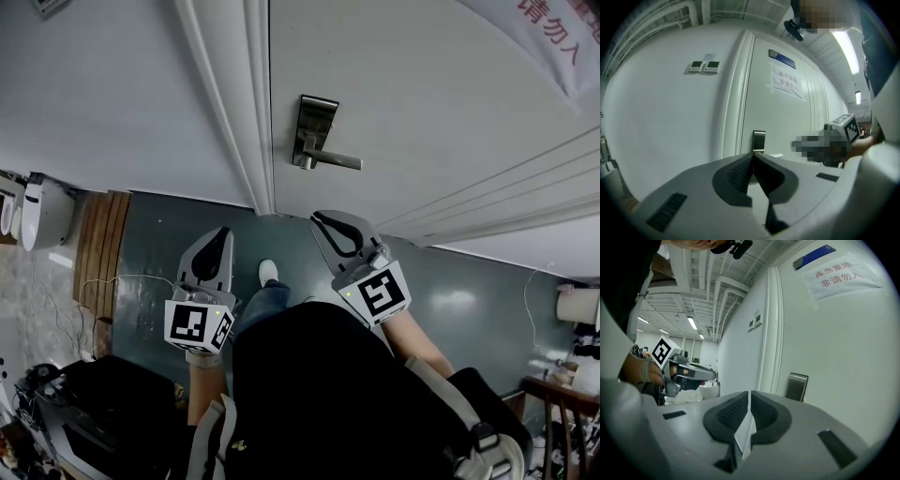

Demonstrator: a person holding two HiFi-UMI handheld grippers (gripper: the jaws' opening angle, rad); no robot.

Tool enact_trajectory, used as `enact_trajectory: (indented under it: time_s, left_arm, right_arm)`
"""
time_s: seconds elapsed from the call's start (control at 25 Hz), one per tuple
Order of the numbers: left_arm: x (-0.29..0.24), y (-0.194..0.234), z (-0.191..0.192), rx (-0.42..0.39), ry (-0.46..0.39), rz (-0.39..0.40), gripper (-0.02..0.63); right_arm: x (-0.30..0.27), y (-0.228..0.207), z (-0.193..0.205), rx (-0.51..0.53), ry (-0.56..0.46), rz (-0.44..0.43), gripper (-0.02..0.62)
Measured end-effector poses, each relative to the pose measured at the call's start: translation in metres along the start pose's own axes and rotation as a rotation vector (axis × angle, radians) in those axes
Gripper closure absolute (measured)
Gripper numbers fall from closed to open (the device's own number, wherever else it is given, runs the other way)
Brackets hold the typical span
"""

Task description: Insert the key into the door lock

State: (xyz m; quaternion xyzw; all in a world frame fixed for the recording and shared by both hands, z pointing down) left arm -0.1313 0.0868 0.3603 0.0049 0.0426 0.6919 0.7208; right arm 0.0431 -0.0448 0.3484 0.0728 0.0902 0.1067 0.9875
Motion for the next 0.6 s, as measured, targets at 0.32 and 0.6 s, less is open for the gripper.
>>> enact_trajectory:
  time_s: [0.32, 0.6]
  left_arm:
    - [-0.0003, 0.0047, 0.0027, 0.009, 0.009, -0.013, 0.597]
    - [-0.004, 0.0088, 0.0084, 0.017, 0.029, -0.012, 0.597]
  right_arm:
    - [0.0004, -0.0009, 0.003, -0.005, 0.015, 0.007, 0.577]
    - [-0.0017, -0.0024, 0.008, -0.01, 0.025, 0.014, 0.577]
Point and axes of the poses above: the fingertips, and each gripper's own axes: x backward along the fingers, y to its left, z out of its underside, the point moved 7 cm from there along x, backward along the fingers, and after that the axes turned 3 degrees about -y, right-handed, at the moved point
